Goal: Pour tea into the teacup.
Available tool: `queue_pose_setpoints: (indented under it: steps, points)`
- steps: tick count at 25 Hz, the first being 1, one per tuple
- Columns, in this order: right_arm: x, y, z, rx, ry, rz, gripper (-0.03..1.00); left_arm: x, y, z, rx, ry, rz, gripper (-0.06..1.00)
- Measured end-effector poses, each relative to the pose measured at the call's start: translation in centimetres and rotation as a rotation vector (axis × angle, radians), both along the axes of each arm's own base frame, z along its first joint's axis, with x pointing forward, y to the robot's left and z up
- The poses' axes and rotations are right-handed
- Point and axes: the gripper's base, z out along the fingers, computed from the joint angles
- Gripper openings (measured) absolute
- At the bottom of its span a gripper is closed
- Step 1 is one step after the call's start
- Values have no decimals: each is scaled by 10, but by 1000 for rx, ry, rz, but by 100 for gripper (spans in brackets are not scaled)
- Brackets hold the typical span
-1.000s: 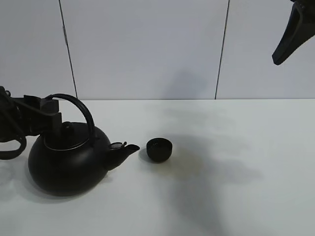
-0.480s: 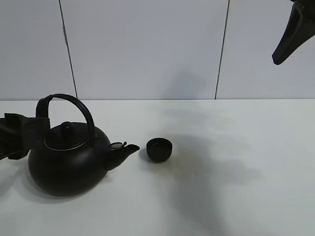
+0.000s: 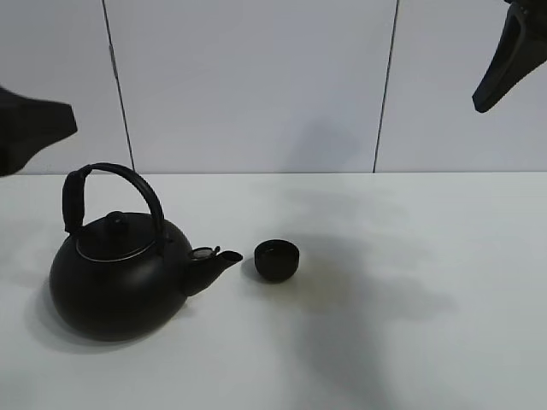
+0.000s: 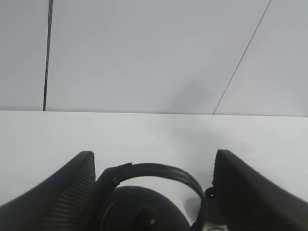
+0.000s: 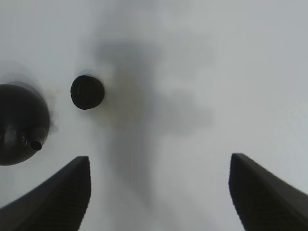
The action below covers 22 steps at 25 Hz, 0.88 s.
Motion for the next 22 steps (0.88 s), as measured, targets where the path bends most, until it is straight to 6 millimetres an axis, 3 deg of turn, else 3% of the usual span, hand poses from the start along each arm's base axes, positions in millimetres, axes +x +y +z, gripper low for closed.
queue_pose_setpoints:
  steps: [10, 13, 22]
  points:
    - [0, 0, 0, 2, 0, 0, 55, 47, -33, 109, 85, 255, -65, 51]
    - [0, 0, 0, 2, 3, 0, 55, 62, -44, 119, 75, 412, -63, 51]
    - [-2, 1, -1, 4, 19, 7, 55, 107, -84, 101, 79, 851, -108, 51]
